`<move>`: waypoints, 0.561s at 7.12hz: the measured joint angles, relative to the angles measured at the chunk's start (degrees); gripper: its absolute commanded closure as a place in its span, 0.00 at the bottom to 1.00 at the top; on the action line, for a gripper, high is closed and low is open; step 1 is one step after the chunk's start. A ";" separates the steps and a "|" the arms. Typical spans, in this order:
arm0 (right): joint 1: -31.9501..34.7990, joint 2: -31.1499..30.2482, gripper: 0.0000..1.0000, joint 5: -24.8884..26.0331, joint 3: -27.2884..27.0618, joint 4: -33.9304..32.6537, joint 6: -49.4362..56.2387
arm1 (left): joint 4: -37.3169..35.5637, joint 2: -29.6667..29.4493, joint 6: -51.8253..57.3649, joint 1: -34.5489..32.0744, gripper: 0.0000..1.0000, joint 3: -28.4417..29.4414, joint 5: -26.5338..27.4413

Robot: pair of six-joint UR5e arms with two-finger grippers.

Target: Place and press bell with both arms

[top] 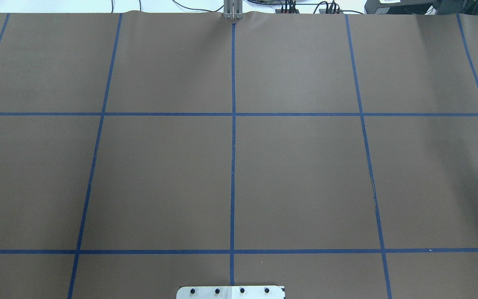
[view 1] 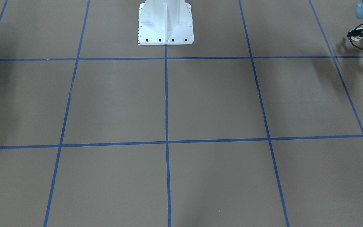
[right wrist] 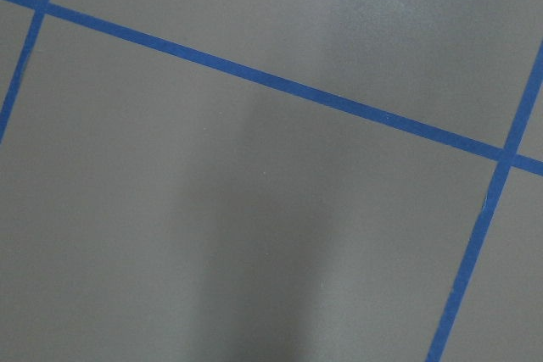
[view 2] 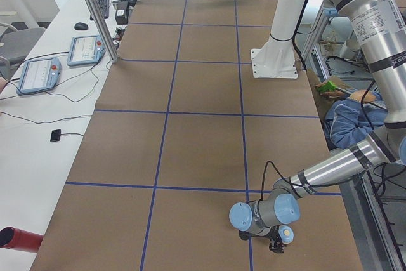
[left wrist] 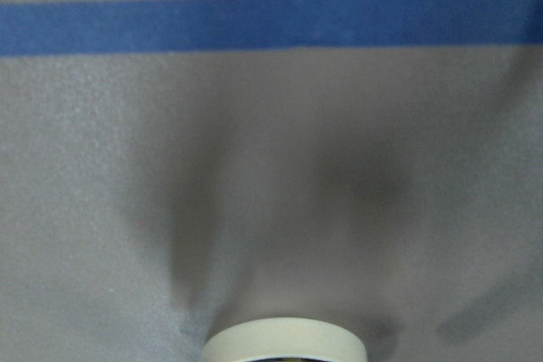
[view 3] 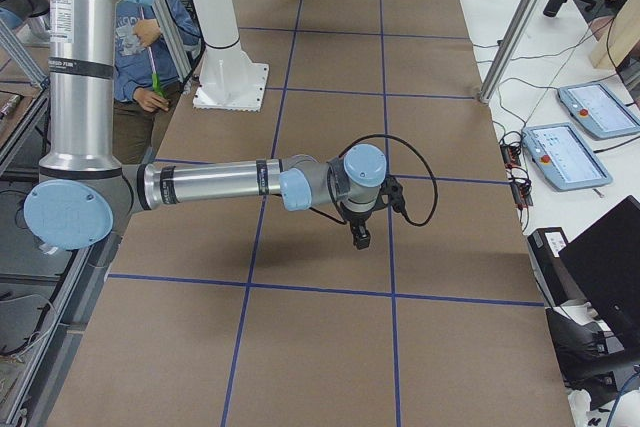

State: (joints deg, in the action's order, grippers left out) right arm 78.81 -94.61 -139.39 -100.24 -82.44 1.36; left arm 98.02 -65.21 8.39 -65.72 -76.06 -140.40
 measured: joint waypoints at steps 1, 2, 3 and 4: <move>-0.11 -0.02 0.00 0.00 -0.08 0.00 -0.10 | 0.06 0.00 0.03 0.12 0.01 0.40 -0.03; -0.18 -0.05 0.00 0.00 -0.11 0.00 -0.17 | 0.13 0.00 0.04 0.19 0.05 0.66 -0.04; -0.24 -0.05 0.00 0.00 -0.13 0.00 -0.20 | 0.20 0.00 0.03 0.21 0.13 0.76 -0.05; -0.32 -0.05 0.00 0.00 -0.12 0.00 -0.21 | 0.23 0.00 0.01 0.24 0.18 0.78 -0.04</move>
State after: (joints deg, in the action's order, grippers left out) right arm 78.49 -94.66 -139.40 -100.36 -82.44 1.15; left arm 98.24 -65.21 8.40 -65.48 -75.28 -140.45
